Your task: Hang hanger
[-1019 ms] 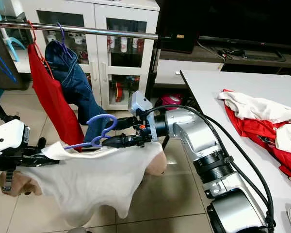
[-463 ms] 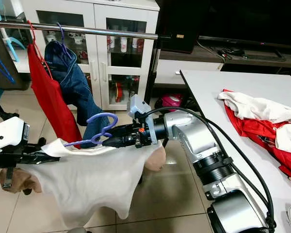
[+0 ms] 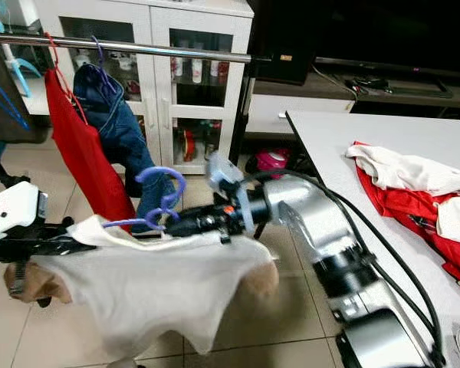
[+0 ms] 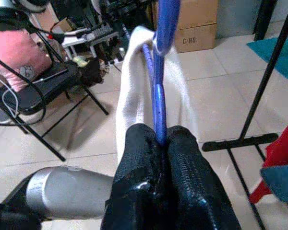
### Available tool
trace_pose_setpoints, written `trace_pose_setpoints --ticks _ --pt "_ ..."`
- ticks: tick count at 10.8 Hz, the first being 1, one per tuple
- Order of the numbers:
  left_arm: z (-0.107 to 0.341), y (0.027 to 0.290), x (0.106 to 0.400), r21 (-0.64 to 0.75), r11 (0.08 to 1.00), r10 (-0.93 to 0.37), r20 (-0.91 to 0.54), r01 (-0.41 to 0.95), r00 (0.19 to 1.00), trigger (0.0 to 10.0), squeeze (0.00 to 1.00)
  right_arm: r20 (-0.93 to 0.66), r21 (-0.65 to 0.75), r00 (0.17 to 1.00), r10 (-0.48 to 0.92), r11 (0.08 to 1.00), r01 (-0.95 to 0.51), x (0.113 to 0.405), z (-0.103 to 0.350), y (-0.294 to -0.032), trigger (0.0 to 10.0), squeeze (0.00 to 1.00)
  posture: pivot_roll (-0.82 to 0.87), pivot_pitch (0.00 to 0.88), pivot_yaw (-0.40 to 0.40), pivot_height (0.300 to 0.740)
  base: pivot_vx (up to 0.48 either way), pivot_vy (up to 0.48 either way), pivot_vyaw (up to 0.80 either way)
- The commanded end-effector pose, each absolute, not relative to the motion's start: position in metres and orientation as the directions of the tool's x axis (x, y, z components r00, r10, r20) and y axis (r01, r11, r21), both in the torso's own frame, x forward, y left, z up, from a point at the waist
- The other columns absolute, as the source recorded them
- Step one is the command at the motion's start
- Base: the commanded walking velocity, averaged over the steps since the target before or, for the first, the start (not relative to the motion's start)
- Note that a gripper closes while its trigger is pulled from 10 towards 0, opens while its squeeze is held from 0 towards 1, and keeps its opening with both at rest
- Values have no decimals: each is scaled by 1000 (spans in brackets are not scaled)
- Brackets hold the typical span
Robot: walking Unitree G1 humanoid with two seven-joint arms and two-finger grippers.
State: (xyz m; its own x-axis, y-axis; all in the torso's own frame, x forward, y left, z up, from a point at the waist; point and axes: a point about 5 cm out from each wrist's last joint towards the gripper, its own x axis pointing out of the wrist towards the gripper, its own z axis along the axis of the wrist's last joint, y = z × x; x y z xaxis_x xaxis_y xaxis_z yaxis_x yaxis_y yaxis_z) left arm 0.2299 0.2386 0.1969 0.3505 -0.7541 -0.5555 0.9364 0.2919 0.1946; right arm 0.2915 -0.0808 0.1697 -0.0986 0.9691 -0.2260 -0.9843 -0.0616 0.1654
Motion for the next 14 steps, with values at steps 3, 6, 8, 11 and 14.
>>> trace_pose_setpoints --ticks 3,6,8,11,14 --pt "204 234 230 188 280 -808 -482 941 337 10000 1000 -217 159 -115 969 -81 -984 287 174 -87 0 0 25 0 -86 740 0 0 0" --pt "213 240 232 201 259 -832 -451 945 324 10000 1000 -224 177 -54 973 -14 -984 288 171 -99 0 0 37 0 -54 740 0 0 0" --pt "229 247 233 186 301 -853 -386 935 351 10000 1000 -230 160 24 973 62 -985 288 164 -112 0 0 39 0 -43 740 0 0 0" --pt "226 253 247 197 484 -791 -318 852 523 10000 1000 -193 138 190 963 218 -966 287 159 -117 0 0 30 0 -13 740 0 0 0" --pt "188 224 244 110 768 -625 -86 631 776 10000 349 -202 118 593 780 620 -775 294 136 -126 0 0 18 0 -15 740 0 0 0"
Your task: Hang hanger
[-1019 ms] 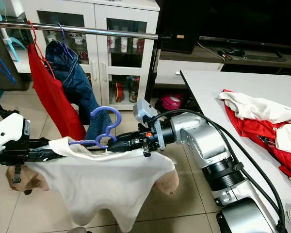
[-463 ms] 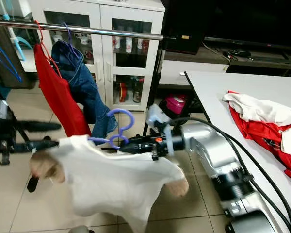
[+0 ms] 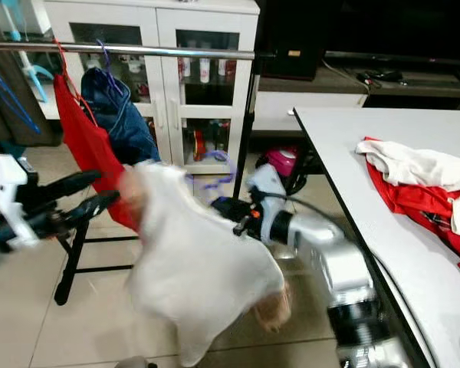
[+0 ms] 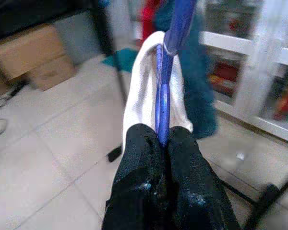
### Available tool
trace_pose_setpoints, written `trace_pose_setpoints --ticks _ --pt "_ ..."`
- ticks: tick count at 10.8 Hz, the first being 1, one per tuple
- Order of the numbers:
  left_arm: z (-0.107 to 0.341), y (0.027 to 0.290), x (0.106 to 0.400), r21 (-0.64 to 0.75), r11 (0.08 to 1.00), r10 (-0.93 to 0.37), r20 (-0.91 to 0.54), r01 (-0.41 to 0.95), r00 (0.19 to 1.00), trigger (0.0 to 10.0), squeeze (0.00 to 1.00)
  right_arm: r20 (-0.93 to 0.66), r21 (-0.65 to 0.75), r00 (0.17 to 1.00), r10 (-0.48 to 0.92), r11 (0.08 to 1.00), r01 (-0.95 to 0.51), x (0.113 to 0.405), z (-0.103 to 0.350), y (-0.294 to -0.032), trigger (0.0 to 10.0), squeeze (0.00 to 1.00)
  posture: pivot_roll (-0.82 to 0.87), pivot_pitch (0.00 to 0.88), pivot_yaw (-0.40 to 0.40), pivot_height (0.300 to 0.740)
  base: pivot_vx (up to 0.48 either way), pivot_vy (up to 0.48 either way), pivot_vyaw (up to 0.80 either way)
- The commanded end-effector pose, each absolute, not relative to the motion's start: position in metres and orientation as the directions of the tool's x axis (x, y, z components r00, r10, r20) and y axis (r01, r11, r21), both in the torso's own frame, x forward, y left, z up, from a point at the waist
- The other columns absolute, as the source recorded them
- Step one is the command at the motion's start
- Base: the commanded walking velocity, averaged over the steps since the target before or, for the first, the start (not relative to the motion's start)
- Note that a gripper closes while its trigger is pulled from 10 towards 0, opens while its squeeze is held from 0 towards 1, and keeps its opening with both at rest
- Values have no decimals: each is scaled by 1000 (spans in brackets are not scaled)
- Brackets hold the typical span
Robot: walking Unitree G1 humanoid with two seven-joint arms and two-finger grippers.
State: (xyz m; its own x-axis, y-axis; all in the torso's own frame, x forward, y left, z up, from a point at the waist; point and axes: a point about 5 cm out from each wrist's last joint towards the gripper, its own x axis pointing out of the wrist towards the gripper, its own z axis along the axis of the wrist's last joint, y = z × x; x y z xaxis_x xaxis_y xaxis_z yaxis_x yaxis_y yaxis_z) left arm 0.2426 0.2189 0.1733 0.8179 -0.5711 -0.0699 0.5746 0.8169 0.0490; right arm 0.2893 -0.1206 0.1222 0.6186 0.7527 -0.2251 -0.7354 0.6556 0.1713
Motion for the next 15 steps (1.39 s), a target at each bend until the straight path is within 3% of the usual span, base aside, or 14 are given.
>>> trace_pose_setpoints --ticks 1,3,4,7,9,14,15 --pt "168 215 241 66 867 -490 -61 494 869 10000 235 -170 151 705 689 725 -672 292 133 -125 0 0 19 0 -27 740 0 0 0" --pt "147 201 235 55 954 -292 -51 295 955 10000 239 -160 176 889 428 899 -401 297 124 -133 0 0 18 0 -22 740 0 0 0" --pt "143 197 234 55 971 -231 -44 233 972 10000 239 -194 127 918 345 937 -326 298 118 -136 10000 0 8 0 -6 740 352 0 0" --pt "136 186 235 94 983 -155 -56 160 986 10000 243 -226 -25 933 282 955 -295 295 111 -127 10000 0 17 0 -6 740 381 0 0" --pt "139 183 239 91 983 -153 -43 157 987 10000 255 -201 66 918 342 940 -335 294 111 -120 10000 0 18 0 1 740 411 0 0" --pt "143 180 235 120 977 -173 -43 177 984 10000 263 -147 157 857 495 867 -473 286 121 -98 10000 0 28 0 16 740 429 0 320" --pt "142 180 234 132 973 -185 -54 191 981 10000 259 -153 123 849 506 862 -492 283 123 -98 10000 0 29 0 17 740 431 0 0"
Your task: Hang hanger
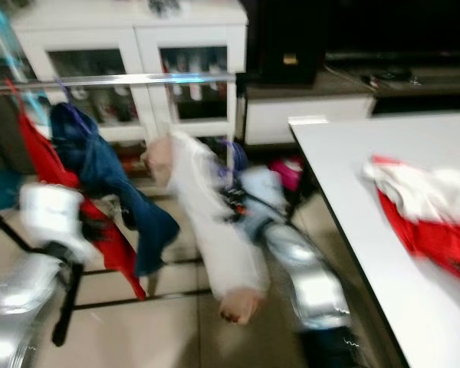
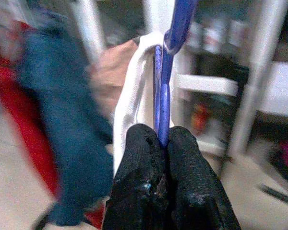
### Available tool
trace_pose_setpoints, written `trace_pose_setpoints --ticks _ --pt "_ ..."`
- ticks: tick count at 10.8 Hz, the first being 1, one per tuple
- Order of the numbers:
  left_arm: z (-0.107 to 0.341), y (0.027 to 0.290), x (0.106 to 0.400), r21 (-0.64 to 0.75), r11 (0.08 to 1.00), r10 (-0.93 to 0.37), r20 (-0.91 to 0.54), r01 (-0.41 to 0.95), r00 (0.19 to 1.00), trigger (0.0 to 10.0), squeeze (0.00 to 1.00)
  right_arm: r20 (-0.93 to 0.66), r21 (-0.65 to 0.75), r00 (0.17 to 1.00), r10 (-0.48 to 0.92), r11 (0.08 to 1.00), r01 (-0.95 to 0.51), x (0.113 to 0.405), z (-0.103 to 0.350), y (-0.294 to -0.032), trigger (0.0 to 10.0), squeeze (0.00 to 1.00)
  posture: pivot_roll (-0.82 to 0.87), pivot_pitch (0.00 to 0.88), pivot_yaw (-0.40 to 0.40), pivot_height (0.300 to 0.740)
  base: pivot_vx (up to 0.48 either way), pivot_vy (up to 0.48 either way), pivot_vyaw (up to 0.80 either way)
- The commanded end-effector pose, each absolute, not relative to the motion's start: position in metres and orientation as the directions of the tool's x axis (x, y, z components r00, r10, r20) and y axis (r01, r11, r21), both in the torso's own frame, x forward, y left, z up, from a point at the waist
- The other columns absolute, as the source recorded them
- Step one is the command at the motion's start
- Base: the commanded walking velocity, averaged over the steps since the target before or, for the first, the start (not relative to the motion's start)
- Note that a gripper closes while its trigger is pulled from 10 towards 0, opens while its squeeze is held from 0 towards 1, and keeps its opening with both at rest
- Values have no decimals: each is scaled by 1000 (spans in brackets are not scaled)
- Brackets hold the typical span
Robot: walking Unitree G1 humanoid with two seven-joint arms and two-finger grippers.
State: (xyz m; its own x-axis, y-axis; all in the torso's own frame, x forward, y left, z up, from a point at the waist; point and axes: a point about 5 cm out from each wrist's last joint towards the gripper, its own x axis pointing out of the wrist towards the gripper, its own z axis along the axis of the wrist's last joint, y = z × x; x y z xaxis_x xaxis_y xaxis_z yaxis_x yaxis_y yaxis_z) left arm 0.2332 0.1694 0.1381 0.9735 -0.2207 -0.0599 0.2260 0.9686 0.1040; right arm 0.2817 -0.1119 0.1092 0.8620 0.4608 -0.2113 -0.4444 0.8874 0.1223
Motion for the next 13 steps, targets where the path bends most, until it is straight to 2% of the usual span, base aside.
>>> trace_pose_setpoints --ticks 1,9,10,12,13 --pt "142 179 234 142 969 -195 -59 202 979 10000 259 -157 117 862 482 876 -468 286 124 -99 10000 0 29 0 25 740 435 0 0" --pt "139 176 227 139 961 -230 -76 239 970 10000 255 -99 67 804 587 810 -583 279 138 -84 10000 0 34 0 26 740 429 0 0" --pt "141 173 223 97 954 -279 -62 284 958 10000 239 -62 67 794 605 796 -602 279 147 -79 10000 0 35 0 29 740 0 0 0" --pt "141 172 220 119 926 -348 -92 358 933 10000 239 -60 63 787 615 789 -611 280 151 -76 10000 0 36 0 30 740 0 0 0" --pt "143 172 214 116 895 -422 -99 432 901 10000 239 -49 70 773 632 774 -629 282 157 -72 10000 0 42 0 29 740 0 0 0"
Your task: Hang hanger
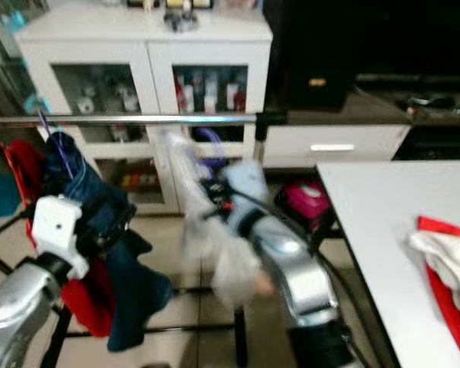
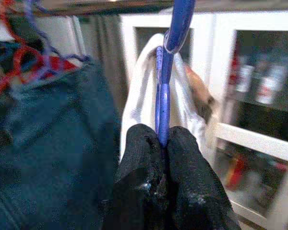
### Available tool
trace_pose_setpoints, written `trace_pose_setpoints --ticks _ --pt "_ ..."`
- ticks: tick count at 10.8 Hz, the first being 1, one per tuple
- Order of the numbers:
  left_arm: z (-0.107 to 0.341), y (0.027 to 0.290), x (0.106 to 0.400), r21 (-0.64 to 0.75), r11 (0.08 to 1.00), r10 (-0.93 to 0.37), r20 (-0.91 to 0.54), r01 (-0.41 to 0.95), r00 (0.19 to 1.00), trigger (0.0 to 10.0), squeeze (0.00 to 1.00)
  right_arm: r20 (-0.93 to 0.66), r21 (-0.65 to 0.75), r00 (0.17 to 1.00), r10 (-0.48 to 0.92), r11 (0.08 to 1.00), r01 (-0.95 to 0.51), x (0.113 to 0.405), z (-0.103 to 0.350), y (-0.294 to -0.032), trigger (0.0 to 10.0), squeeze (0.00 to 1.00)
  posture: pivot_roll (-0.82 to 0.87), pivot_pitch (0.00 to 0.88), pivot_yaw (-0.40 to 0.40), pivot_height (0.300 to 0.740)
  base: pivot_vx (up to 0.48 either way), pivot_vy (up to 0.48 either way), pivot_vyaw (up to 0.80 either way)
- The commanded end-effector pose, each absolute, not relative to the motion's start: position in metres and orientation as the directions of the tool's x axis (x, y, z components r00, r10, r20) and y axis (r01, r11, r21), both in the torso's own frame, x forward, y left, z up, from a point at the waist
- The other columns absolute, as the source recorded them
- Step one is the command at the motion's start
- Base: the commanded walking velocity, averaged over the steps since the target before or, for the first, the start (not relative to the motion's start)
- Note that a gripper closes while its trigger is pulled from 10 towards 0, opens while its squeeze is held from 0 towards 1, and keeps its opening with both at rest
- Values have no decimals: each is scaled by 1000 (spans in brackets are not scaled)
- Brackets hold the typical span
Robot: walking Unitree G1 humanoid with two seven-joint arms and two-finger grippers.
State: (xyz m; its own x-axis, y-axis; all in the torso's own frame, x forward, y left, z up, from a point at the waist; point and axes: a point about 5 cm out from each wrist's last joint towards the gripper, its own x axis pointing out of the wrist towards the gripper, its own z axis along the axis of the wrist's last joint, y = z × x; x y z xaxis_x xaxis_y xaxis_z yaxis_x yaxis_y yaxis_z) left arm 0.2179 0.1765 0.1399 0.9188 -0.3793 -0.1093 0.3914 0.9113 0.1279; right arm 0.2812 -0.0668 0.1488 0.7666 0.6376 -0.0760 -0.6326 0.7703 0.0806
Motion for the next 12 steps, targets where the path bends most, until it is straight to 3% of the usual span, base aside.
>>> trace_pose_setpoints --ticks 1,4,7,12 --pt "144 174 212 124 881 -444 -112 456 889 10000 235 -46 65 769 637 770 -634 284 159 -69 10000 0 45 0 28 740 0 0 0" --pt "146 179 209 137 862 -473 -126 487 872 10000 239 -59 62 810 584 812 -580 298 163 -64 10000 0 56 0 23 740 0 0 0" --pt "161 178 205 75 814 -572 -66 575 818 10000 235 -151 75 855 497 868 -492 333 165 -59 10000 0 66 0 31 740 0 0 0" --pt "164 183 205 79 799 -591 -79 597 802 10000 235 -241 85 894 378 926 -369 374 170 -57 10000 0 78 0 38 740 0 0 0"
